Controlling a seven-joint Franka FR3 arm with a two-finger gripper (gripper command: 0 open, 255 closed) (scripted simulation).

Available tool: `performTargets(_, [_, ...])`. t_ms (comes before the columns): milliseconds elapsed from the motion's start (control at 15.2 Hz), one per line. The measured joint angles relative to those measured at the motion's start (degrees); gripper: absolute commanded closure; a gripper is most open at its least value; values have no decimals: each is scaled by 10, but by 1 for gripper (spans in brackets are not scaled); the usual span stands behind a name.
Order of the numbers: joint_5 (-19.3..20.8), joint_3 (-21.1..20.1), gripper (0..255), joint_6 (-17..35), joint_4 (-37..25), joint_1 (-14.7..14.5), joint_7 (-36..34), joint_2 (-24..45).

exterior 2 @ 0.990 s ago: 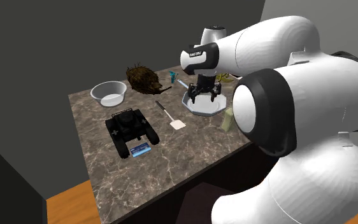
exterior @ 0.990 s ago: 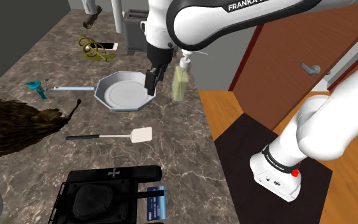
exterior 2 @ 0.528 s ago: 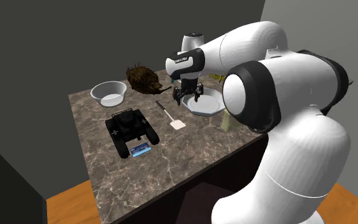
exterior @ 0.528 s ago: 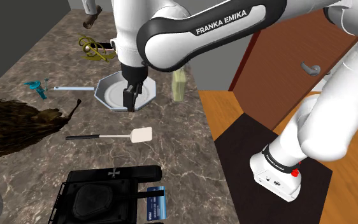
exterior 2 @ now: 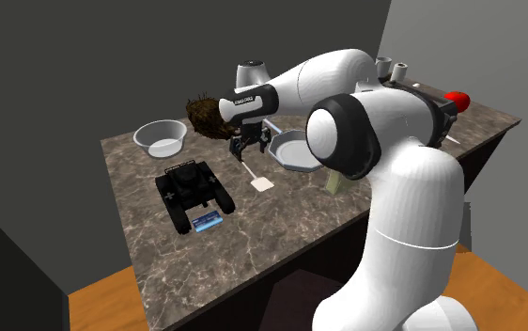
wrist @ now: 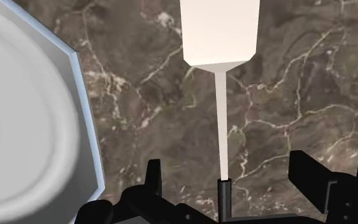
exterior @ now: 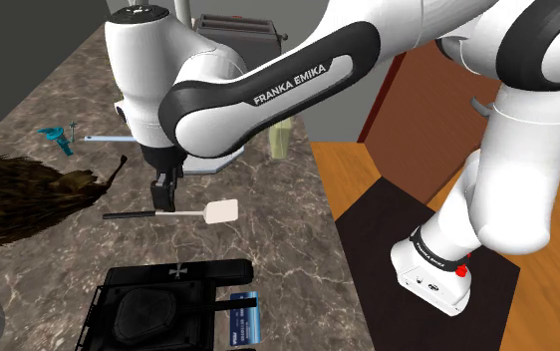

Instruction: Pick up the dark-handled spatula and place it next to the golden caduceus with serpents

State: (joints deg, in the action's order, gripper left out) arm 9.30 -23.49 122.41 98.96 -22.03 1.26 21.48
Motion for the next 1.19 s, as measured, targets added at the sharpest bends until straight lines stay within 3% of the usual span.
performTargets(264, [16, 0, 0, 10, -16, -15, -3, 31])
performTargets(990, [27, 6, 0, 44, -4, -19, -8, 53])
performTargets(1056, [27, 6, 255, 44, -4, -19, -8, 53])
performTargets(1188, [27, 6, 255, 44, -4, -19, -8, 53])
